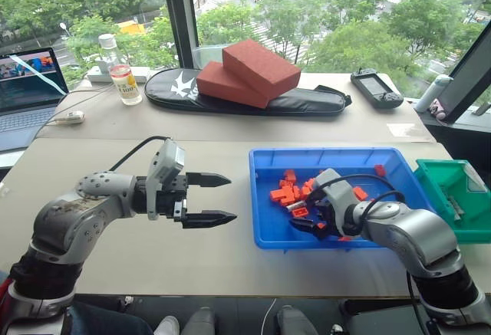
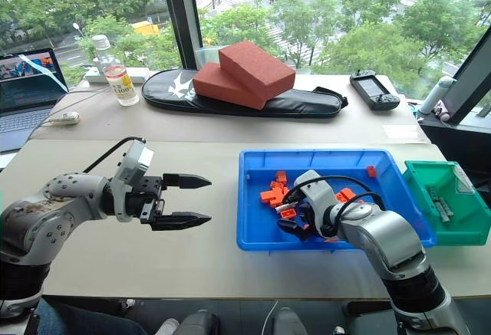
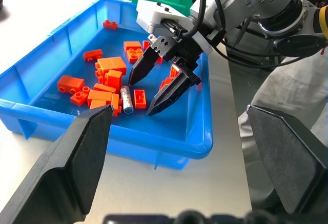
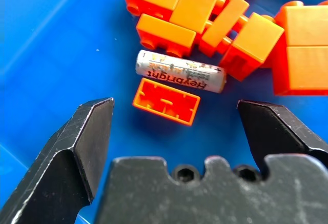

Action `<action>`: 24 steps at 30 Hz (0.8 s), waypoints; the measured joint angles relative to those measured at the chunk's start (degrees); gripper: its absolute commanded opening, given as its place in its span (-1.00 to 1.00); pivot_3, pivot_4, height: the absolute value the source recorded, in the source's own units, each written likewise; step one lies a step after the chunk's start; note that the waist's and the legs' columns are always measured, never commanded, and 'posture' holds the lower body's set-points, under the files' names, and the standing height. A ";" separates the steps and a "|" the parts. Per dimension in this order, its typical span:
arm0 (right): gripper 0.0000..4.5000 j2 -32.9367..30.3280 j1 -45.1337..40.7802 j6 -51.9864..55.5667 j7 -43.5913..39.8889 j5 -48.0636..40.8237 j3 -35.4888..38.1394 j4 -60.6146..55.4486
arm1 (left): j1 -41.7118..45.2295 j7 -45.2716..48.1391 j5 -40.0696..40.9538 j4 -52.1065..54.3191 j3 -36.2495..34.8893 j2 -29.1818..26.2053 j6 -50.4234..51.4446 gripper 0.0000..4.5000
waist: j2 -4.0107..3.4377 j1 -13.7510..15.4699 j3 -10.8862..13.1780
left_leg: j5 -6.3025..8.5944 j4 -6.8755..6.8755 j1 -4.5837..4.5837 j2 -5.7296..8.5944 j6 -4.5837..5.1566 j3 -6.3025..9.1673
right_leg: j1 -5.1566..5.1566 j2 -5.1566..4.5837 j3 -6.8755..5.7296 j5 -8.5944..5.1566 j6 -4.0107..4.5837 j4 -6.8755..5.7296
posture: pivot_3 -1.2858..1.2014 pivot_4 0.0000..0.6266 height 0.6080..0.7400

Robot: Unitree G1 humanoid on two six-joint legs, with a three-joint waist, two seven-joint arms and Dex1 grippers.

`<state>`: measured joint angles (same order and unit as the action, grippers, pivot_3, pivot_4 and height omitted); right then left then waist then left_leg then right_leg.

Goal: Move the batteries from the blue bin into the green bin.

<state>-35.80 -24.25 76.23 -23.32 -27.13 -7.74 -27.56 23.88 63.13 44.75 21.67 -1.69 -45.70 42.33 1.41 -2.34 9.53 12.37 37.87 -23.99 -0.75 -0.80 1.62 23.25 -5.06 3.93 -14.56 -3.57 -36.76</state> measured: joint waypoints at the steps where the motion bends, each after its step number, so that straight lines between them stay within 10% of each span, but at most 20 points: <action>1: 0.98 0.29 -0.30 0.43 0.27 0.10 -0.11 0.00 | 0.08 0.00 0.02 0.00 0.00 0.00 0.04 1.00 | 0.00 0.00 0.00 | 0.00 0.00 0.00 0.00 0.00 0.00 | 0.00 0.00 0.00 0.00 0.00 0.00 | 0.03 -0.52 1.00; 10: 0.98 1.34 -1.50 2.45 2.12 1.42 -1.00 -0.17 | 0.78 0.13 0.00 -0.04 0.01 0.00 0.05 1.00 | 0.00 -0.03 0.00 | 0.00 0.00 0.00 0.00 0.00 0.00 | 0.00 -0.01 0.00 0.00 0.00 0.00 | 0.03 -0.52 1.00; 20: -0.35 1.02 -1.66 2.54 2.13 2.39 -2.09 -0.65 | 0.91 0.28 -0.11 -0.15 0.28 0.01 0.05 1.00 | 0.00 -0.08 0.00 | 0.00 0.00 0.00 0.00 0.00 0.00 | 0.00 0.00 0.00 0.00 0.00 0.00 | 0.03 -0.52 1.00; 24: -0.36 0.98 -1.68 2.50 2.00 2.36 -2.13 -0.66 | 0.91 0.28 -0.11 -0.15 0.36 0.01 0.05 1.00 | 0.00 -0.06 0.00 | 0.00 0.00 0.00 0.00 0.00 0.00 | 0.00 0.00 0.00 0.00 0.00 0.00 | 0.03 -0.52 1.00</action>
<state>-34.82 -25.93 78.73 -21.32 -24.78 -9.87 -28.22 24.80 63.41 44.63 21.51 -1.33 -45.69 42.38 1.41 -2.40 9.53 12.37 37.87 -23.99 -0.75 -0.80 1.62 23.25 -5.07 3.93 -14.56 -3.57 -36.77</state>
